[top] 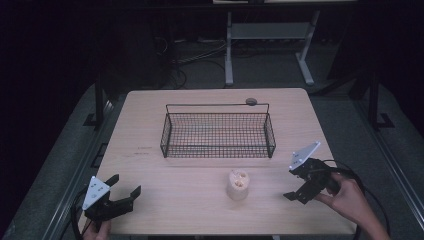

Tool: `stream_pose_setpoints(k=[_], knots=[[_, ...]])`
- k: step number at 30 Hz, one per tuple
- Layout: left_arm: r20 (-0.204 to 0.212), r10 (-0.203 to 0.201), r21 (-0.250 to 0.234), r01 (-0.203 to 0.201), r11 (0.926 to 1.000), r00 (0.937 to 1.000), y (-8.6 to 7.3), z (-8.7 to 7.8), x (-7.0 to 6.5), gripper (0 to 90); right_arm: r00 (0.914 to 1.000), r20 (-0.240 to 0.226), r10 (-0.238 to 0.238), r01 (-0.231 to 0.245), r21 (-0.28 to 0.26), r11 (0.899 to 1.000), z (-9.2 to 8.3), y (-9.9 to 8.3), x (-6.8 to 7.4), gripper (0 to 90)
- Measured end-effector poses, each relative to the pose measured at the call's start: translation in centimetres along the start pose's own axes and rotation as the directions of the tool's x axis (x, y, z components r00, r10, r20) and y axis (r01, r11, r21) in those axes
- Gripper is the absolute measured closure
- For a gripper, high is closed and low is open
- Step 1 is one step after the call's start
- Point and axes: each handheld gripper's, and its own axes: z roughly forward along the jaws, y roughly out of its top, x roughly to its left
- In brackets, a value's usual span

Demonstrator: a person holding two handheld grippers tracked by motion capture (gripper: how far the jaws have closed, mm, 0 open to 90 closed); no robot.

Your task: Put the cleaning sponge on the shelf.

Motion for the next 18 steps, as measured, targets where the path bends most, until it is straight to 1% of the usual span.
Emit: stream_pose_setpoints(k=[6,7,9,11,12,18], knots=[[0.001,0.002,-0.002,-0.002,1.0,1.0,0.0,0.0,0.0,14.0,0.9998,-0.006,-0.018,0.018,0.005,1.0,-0.1,0.8,0.2,14.7],[0.001,0.002,0.0,-0.002,1.0,1.0,0.0,0.0,0.0,14.0,0.9996,-0.005,-0.029,0.029,0.005,1.0,-0.2,1.1,0.3,14.7],[0.001,0.001,0.0,-0.001,1.0,1.0,0.0,0.0,0.0,14.1,0.9993,-0.006,-0.036,0.036,0.004,0.999,-0.2,1.4,0.4,14.7],[0.002,0.001,-0.001,-0.001,1.0,1.0,0.0,0.0,0.0,14.1,0.9993,-0.009,-0.036,0.036,0.005,0.999,-0.2,1.6,0.4,14.7],[0.001,0.001,-0.001,-0.001,1.0,1.0,0.0,0.0,0.0,14.0,0.9988,-0.011,-0.048,0.048,0.01,0.999,-0.2,1.9,0.5,14.7],[0.0,0.0,-0.001,0.0,1.0,1.0,0.0,0.0,0.1,14.0,0.9975,-0.021,-0.068,0.069,0.025,0.997,-0.1,3.0,0.7,14.7]])
